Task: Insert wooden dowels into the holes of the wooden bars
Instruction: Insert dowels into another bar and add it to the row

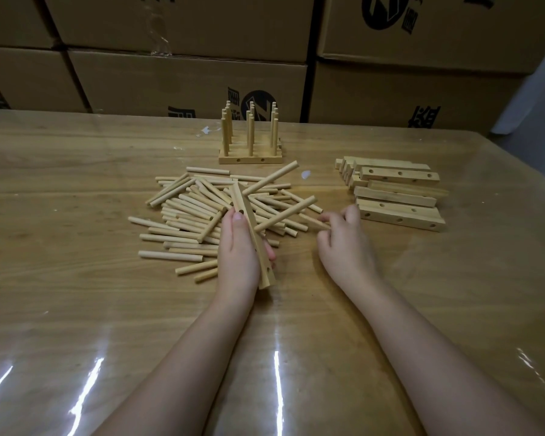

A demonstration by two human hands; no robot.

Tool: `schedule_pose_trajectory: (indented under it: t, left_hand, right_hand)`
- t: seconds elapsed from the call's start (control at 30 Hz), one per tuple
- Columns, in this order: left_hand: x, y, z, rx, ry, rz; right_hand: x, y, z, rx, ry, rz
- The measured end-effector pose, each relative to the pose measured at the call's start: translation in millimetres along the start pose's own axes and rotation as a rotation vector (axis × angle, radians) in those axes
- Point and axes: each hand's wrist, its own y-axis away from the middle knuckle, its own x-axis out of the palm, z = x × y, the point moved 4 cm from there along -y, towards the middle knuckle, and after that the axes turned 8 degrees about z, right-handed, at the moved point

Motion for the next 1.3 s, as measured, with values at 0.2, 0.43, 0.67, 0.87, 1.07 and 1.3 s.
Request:
schedule_pose_trajectory:
  t: [0.2,0.43,0.67,0.87,1.07,1.3]
  left_hand:
    - [-2,-2,-1,-0.044,0.140,0.010]
    - [-6,-9,0,-0.090,0.427,0.031]
    - [-10,-13,0,-0.137,0.544,0.016]
    - [-10,-14,2,-0.153,0.594,0.047]
    - [-9,-15,3,-0.181,0.684,0.049]
    - [-6,-13,2,-0.182,0.674,0.096]
  right_hand:
    - [-1,-3,-5,0.025,-0.393,0.140]
    - [-12,11,13,-0.136,-0.711,0.234]
    - [0,23,27,-0.220,-0.729,0.345]
    - [-3,30,39,-0.351,-0.826,0.412]
    - [-1,37,50,-0.431,-0.821,0.443]
    - [1,36,45,-0.397,-0.795,0.469]
